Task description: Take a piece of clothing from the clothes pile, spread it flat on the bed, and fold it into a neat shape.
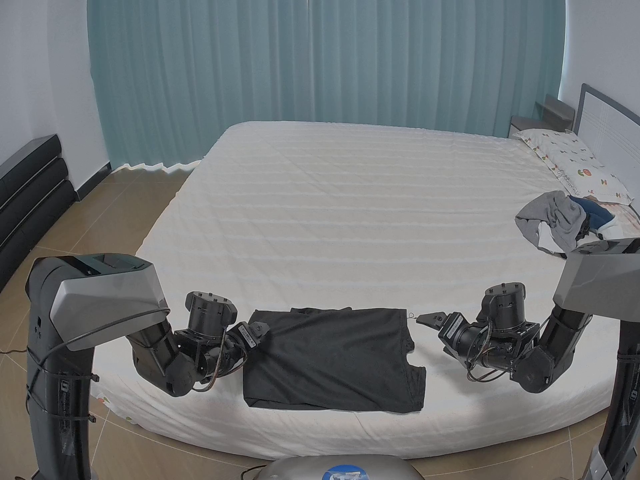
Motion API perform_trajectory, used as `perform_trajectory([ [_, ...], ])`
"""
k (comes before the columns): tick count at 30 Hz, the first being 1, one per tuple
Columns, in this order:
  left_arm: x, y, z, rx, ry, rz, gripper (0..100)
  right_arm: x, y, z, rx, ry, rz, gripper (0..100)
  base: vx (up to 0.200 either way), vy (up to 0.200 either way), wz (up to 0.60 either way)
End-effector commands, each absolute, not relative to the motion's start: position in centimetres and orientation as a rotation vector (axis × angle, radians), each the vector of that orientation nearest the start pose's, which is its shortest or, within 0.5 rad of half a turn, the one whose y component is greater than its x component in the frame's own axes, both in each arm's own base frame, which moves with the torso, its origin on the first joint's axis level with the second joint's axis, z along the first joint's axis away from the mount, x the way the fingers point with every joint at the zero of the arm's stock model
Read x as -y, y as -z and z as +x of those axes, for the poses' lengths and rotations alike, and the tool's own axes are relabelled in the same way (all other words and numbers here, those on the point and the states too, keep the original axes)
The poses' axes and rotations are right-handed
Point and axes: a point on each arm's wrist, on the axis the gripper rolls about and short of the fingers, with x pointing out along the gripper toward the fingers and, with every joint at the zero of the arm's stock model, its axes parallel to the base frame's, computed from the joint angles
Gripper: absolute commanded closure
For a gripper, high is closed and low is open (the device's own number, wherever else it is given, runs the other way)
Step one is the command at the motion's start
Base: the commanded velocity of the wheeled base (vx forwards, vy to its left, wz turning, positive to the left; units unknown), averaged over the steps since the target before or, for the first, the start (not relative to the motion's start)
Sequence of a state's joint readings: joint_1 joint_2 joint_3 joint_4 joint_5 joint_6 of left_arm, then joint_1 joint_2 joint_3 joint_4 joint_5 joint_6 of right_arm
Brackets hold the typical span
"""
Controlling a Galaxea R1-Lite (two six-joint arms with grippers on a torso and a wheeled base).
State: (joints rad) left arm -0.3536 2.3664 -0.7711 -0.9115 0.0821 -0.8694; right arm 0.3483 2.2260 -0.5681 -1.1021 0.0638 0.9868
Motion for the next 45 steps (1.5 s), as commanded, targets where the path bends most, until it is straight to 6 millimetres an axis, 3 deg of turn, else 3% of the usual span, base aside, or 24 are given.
perform_trajectory([
  [1, 11.1, 1.4, 33.9, -0.698, -0.060, -0.701, 0, -11.1, -0.9, 30.7, -0.687, -0.101, 0.856, 0, 0.000, 0.000, 0.00],
  [8, 9.2, -0.5, 34.4, -0.633, -0.085, -0.723, 0, -10.3, -2.0, 29.9, -0.647, -0.097, 0.781, 0, 0.000, 0.000, 0.00],
  [9, 8.7, -1.4, 34.5, -0.604, -0.081, -0.711, 0, -9.3, -2.7, 29.0, -0.604, -0.073, 0.688, 0, 0.000, 0.000, 0.00],
  [12, 8.5, -1.9, 34.0, -0.595, -0.085, -0.698, 0, -8.8, -3.7, 28.1, -0.573, -0.070, 0.654, 0, 0.000, 0.000, 0.00],
  [16, 7.6, -4.8, 31.9, -0.457, -0.078, -0.701, 0, -7.1, -7.6, 24.8, -0.467, -0.085, 0.628, 0, 0.000, 0.000, 0.00],
  [25, 5.6, -10.7, 24.9, -0.165, 0.019, -0.518, 0, -3.5, -12.7, 17.1, -0.218, -0.074, 0.426, 0, 0.000, 0.000, 0.00],
  [29, 5.0, -12.1, 23.0, -0.098, 0.001, -0.467, 0, -2.6, -13.5, 14.8, -0.145, -0.072, 0.340, 0, 0.000, 0.000, 0.00],
  [30, 4.7, -13.4, 21.6, -0.038, -0.008, -0.463, 0, -2.1, -14.0, 13.2, -0.105, -0.064, 0.268, 0, 0.000, 0.000, 0.00],
  [35, 3.8, -16.5, 17.9, 0.108, 0.020, -0.479, 0, -1.1, -14.7, 9.3, -0.032, -0.041, 0.155, 0, 0.000, 0.000, 0.00],
  [40, 2.9, -16.9, 14.5, 0.161, 0.018, -0.393, 0, -0.4, -14.7, 5.5, -0.004, -0.020, 0.076, 0, 0.000, 0.000, 0.00],
  [45, 1.9, -17.0, 10.9, 0.240, -0.061, -0.317, 0, 0.2, -13.3, 0.9, -0.024, 0.032, -0.054, 0, 0.000, 0.000, 0.00],
])
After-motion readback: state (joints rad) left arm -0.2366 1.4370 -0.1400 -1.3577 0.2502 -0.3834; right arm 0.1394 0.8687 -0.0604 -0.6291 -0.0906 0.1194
